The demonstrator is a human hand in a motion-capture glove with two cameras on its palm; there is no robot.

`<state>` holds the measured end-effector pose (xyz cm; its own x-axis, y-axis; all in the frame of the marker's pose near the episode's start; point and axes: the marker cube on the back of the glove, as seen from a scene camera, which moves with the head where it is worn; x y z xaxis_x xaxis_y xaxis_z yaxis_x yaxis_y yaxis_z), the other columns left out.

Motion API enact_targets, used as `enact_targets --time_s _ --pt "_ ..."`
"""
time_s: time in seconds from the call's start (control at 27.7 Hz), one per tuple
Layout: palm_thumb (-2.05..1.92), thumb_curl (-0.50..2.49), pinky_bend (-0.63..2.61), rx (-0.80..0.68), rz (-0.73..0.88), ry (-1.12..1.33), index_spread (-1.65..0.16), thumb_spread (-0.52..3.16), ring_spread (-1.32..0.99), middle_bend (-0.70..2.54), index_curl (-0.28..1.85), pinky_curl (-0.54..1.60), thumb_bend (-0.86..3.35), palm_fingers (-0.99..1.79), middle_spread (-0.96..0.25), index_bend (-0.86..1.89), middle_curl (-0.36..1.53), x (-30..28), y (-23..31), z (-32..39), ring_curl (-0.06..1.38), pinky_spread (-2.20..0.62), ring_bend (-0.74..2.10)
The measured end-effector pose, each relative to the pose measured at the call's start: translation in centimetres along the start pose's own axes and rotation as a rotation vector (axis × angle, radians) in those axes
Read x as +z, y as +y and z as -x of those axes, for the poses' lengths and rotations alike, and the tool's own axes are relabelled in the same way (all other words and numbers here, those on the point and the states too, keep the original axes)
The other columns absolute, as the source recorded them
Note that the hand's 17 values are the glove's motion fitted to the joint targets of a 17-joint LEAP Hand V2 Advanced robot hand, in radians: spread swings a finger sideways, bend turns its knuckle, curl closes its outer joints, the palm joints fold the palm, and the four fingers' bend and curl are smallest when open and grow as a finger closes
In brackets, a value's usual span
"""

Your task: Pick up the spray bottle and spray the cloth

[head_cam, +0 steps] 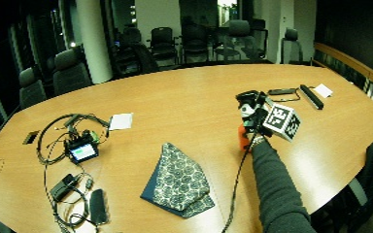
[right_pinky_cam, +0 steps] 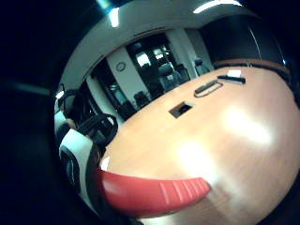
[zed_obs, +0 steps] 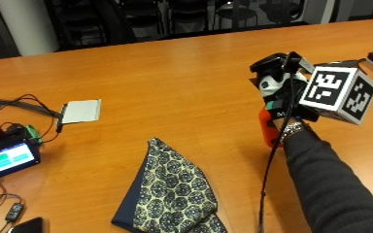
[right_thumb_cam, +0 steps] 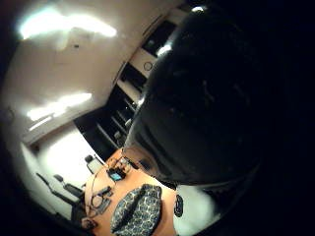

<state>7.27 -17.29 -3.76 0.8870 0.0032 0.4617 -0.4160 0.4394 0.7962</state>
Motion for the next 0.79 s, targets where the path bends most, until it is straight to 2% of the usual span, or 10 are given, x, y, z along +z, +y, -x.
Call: enact_targets --time_s 0.33,0.51,0.79 --pt "0.94 0.68 0.54 -0.404 0.042 0.081 -0.28 0.49 -0.22 0.58 0.54 0.43 -0.03 1.42 -0.21 0.27 0.53 0.0 -2.5 7.4 0.48 -0.33 0.71" --pt "0.93 0.7 0.54 -0.551 0.038 0.14 -0.28 0.48 -0.22 0.59 0.55 0.44 -0.03 1.41 -0.21 0.28 0.53 -1.0 -3.7 9.3 0.48 -0.33 0.72" --pt "0.92 0.72 0.53 -0.791 0.104 0.235 -0.28 0.47 -0.22 0.6 0.56 0.44 -0.03 1.41 -0.22 0.29 0.53 -2.3 -0.9 10.3 0.48 -0.33 0.72"
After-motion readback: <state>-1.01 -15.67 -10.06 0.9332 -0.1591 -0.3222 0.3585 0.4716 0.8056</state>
